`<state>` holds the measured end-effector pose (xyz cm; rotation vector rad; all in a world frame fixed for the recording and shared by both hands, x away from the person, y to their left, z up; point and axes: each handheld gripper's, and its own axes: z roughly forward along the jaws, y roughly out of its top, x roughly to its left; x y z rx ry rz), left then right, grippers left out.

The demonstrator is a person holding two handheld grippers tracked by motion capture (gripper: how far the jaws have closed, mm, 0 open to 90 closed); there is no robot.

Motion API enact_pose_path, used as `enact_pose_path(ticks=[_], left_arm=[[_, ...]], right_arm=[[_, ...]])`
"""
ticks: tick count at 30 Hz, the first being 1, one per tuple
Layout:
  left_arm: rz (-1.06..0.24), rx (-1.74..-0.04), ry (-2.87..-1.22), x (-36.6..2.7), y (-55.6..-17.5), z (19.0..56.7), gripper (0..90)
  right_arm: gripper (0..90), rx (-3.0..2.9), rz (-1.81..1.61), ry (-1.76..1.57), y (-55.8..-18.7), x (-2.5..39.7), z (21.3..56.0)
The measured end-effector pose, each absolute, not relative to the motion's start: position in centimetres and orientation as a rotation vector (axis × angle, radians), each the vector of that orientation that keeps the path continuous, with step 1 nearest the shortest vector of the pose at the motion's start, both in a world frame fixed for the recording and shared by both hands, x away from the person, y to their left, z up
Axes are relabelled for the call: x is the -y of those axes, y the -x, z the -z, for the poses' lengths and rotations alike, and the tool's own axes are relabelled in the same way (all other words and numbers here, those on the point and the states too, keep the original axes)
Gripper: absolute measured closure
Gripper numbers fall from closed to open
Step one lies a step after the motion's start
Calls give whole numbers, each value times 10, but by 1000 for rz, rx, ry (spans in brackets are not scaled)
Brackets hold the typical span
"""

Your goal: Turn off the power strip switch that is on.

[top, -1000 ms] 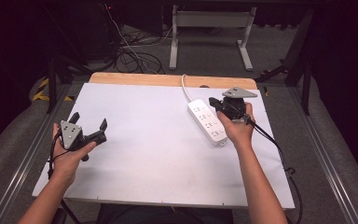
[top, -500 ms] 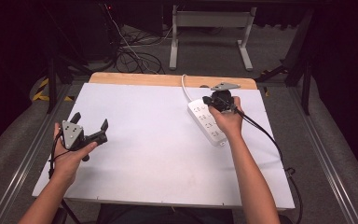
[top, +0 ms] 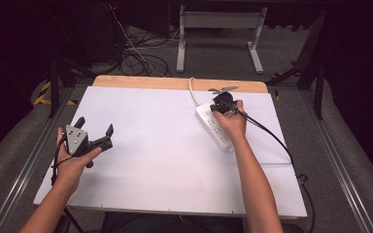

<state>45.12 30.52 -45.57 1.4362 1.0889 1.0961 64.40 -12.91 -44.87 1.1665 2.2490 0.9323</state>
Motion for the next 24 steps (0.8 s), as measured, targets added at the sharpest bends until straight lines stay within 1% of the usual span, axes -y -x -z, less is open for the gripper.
enact_pose_path(ticks=[24], left_arm=[[-1088, -1094, -1441, -305, -452, 456, 36]], right_arm=[[900, -2286, -896, -1214, -650, 128, 450]])
